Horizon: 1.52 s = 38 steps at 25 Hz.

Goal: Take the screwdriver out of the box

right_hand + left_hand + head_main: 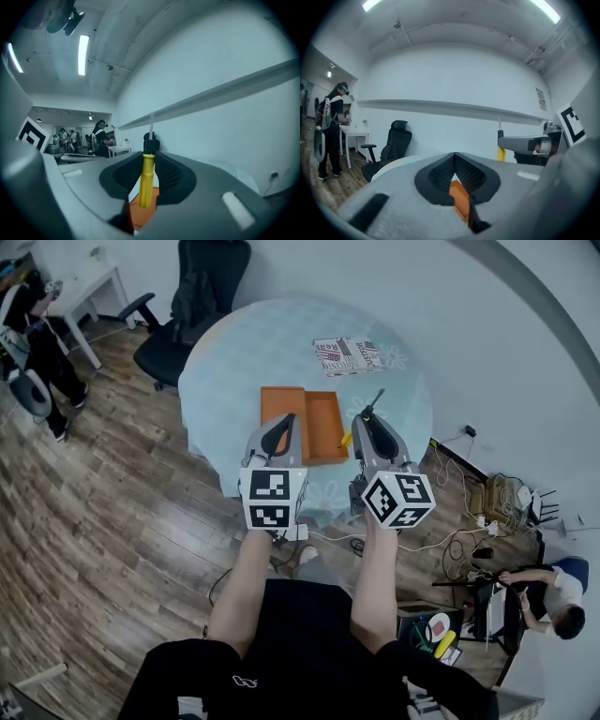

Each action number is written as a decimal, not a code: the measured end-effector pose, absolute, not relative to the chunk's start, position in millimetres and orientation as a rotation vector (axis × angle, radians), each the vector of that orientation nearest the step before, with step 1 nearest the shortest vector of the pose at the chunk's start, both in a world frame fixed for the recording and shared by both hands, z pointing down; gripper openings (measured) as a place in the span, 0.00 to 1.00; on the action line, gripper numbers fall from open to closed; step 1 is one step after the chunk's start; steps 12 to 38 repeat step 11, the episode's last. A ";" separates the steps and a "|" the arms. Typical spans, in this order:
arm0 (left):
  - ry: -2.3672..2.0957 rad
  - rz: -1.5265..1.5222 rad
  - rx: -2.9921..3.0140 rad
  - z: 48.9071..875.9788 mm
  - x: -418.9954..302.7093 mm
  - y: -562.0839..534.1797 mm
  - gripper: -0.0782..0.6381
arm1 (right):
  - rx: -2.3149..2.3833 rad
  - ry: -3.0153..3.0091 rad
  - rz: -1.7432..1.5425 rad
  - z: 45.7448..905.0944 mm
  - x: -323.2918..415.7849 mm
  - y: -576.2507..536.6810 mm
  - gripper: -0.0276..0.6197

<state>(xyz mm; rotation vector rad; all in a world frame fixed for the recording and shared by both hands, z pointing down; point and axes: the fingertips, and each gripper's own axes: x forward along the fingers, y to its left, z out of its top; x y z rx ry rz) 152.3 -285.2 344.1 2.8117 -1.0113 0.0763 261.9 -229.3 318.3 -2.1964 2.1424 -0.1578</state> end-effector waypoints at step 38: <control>-1.009 0.079 2.805 351.2 155.6 -298.1 0.11 | -2.194 2.198 -0.152 326.4 261.4 -249.9 0.18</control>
